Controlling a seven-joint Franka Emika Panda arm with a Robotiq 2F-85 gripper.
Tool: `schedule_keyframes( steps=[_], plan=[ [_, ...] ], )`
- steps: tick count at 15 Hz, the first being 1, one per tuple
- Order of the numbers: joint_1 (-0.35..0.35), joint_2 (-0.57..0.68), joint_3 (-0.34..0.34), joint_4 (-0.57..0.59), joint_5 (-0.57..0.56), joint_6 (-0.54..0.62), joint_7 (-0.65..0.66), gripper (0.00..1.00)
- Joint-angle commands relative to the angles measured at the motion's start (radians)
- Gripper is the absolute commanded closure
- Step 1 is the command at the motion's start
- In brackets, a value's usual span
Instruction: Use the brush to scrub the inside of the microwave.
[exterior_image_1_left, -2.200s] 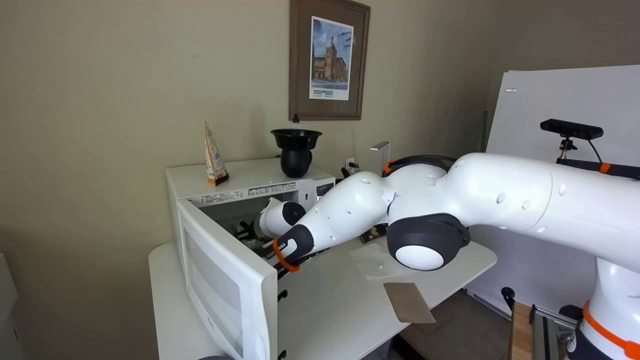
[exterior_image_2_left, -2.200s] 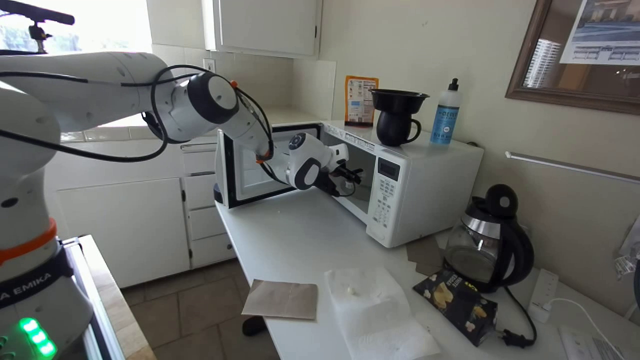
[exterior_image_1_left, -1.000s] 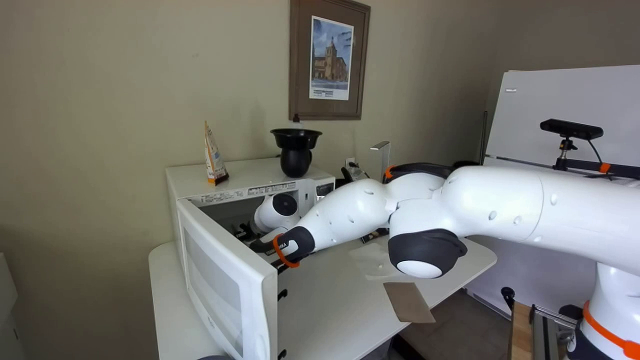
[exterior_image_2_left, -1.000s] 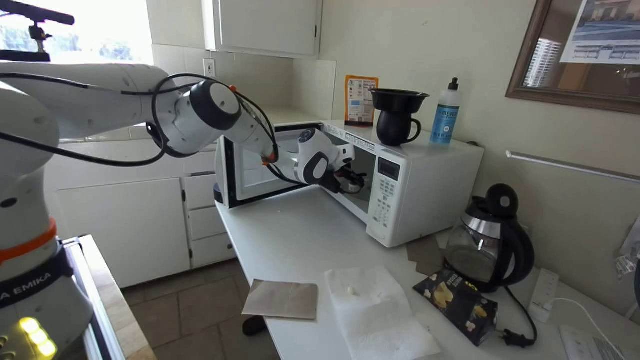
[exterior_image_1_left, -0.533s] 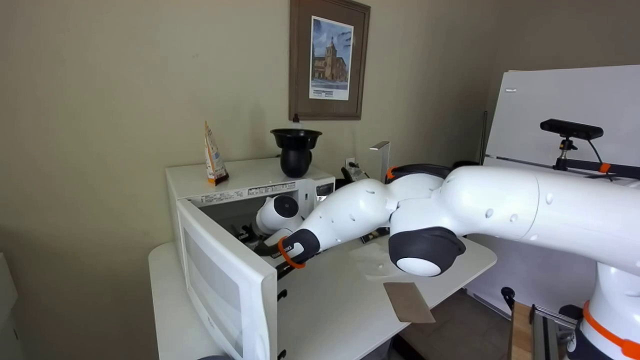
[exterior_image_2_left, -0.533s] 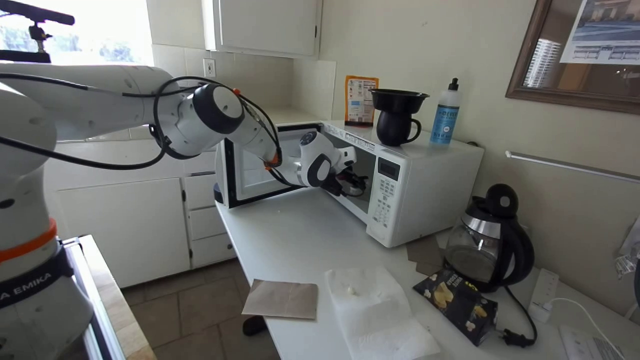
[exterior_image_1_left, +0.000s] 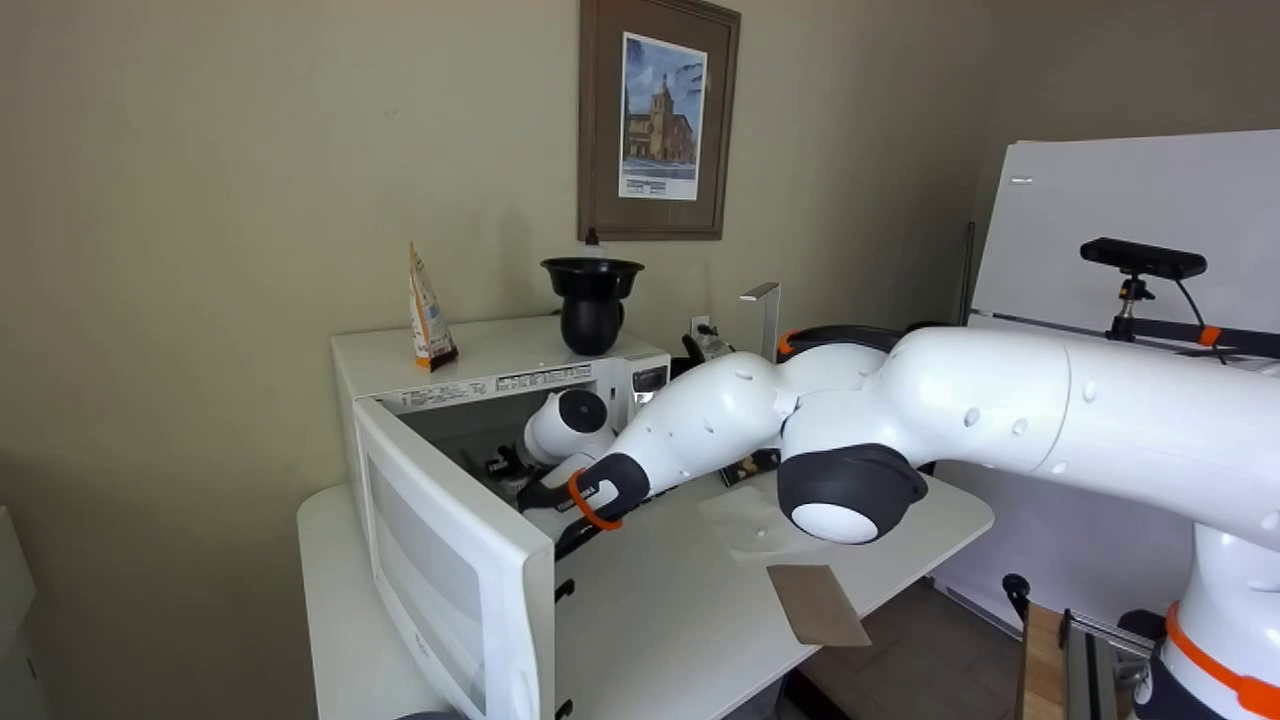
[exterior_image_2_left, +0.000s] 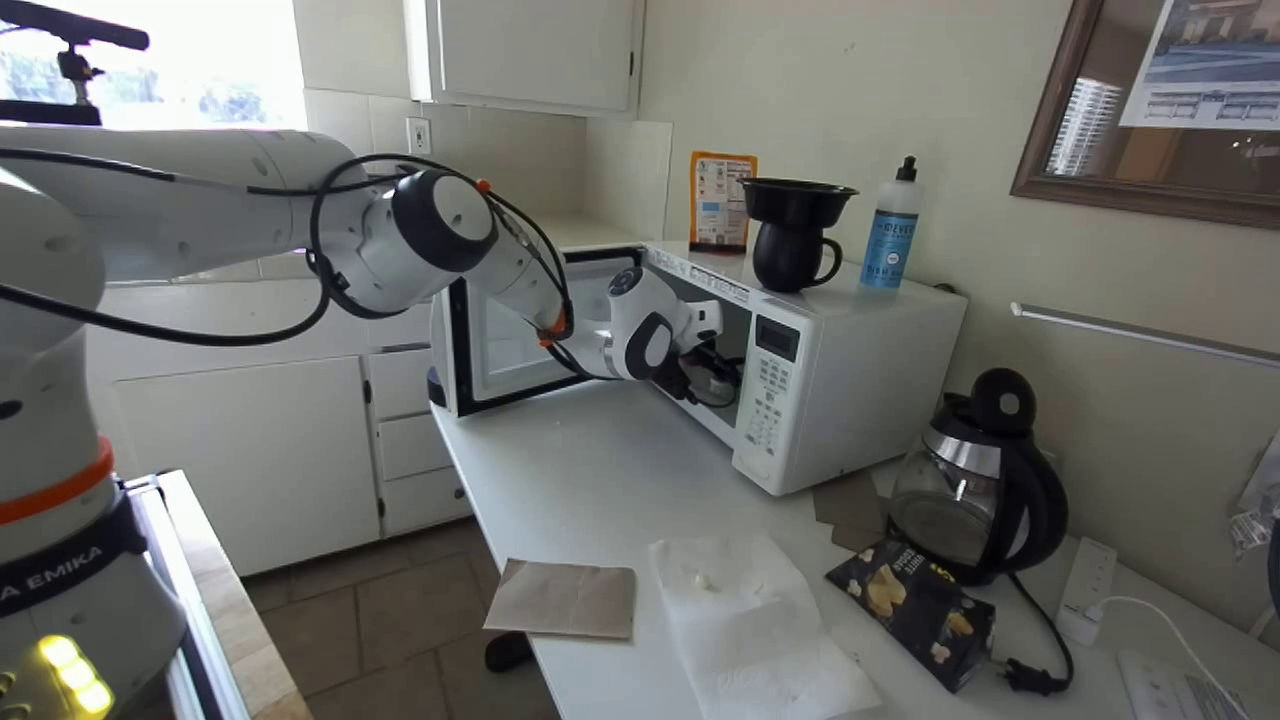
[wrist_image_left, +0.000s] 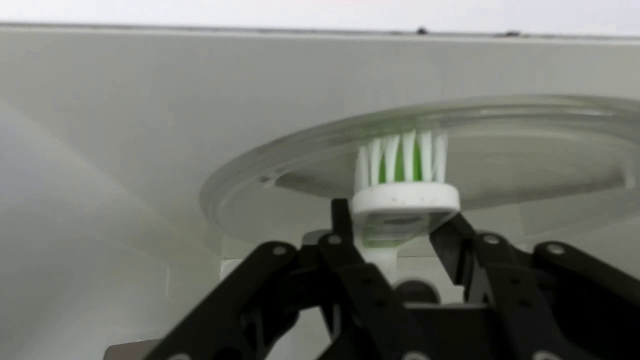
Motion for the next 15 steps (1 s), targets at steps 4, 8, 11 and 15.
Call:
schedule_keyframes(
  steps=[4, 8, 11, 15],
  plan=[
    [-0.061, 0.024, 0.141, 0.096, -0.139, -0.043, -0.022, 0.81],
    [-0.078, 0.025, 0.266, 0.133, -0.214, -0.016, -0.092, 0.81],
    [-0.043, 0.015, 0.164, 0.090, -0.203, -0.015, 0.001, 0.81],
    [0.005, 0.001, -0.041, -0.015, -0.195, -0.024, 0.224, 0.81]
  ],
)
